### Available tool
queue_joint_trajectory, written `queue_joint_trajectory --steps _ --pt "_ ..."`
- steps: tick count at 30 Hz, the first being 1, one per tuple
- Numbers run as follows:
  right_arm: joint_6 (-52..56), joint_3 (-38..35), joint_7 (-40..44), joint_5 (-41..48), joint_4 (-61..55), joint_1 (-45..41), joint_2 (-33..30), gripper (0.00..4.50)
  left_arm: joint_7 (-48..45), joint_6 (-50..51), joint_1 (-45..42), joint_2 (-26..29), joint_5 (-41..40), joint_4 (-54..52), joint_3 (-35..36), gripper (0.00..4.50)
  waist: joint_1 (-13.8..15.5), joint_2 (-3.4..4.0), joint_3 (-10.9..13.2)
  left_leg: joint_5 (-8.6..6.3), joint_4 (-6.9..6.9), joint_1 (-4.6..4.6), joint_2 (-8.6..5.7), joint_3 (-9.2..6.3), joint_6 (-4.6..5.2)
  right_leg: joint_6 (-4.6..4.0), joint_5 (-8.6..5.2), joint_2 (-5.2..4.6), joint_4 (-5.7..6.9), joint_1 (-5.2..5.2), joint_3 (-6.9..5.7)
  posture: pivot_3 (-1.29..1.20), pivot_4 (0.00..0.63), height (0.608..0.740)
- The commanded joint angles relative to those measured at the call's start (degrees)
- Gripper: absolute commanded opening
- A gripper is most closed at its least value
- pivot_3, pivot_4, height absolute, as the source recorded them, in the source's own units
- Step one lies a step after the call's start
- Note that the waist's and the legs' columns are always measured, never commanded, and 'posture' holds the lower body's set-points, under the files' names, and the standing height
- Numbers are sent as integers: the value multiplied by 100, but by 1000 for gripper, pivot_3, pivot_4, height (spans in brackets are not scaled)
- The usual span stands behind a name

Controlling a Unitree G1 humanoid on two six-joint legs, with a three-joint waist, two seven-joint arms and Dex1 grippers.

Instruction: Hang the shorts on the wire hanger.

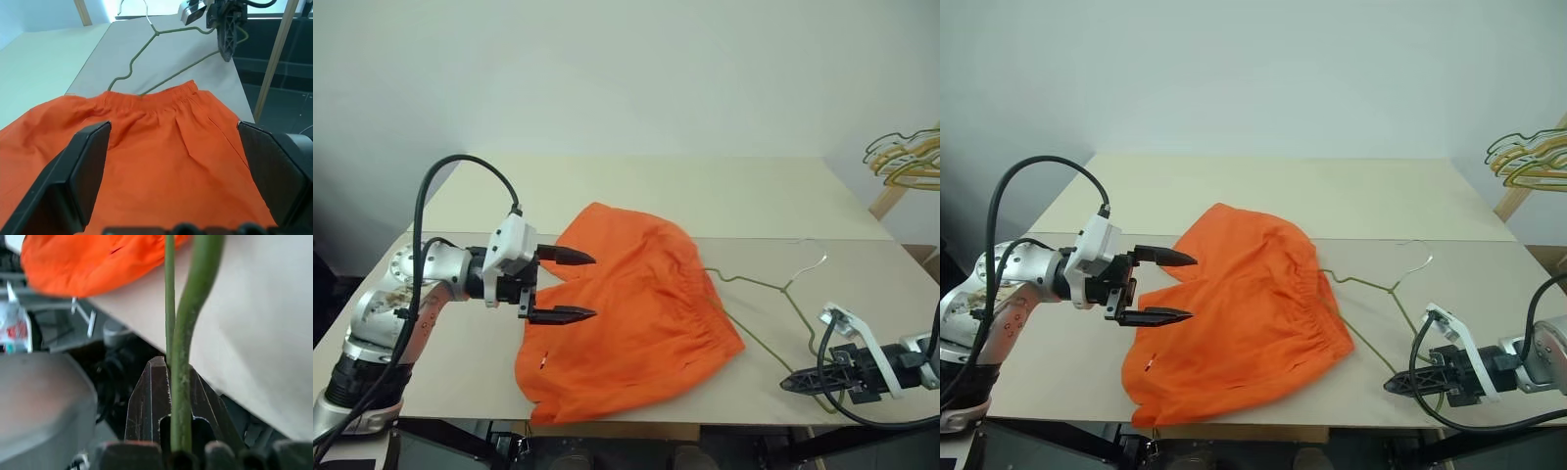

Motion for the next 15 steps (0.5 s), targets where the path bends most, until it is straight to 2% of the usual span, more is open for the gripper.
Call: queue_joint_trajectory --steps 1,7,9,15 --pt "-119 361 42 -137 358 -431 154 0 145 -37 -95 -32 25 -172 27 4473 4 -5 -1 -1 2 -1 0 1 1 0 0 0 -1 1 0 -16 0 740" --pt "-20 895 -245 -532 1280 -1122 658 0 268 20 -78 -147 -95 -268 39 4473 11 -4 -3 4 -3 6 -1 4 -6 -1 4 3 5 1 2 -5 0 740" --pt "-99 962 -60 -456 1159 -1041 582 0 374 -51 13 -249 -109 -348 86 4473 28 -4 -3 23 -2 1 -1 4 -40 -1 4 2 3 -1 1 3 0 740" --pt "-24 1285 492 -186 655 -916 342 0 366 13 102 -220 -193 -455 113 4473 95 -4 -3 21 1 -10 -1 -2 -37 1 5 -2 -2 -4 -4 13 0 740"
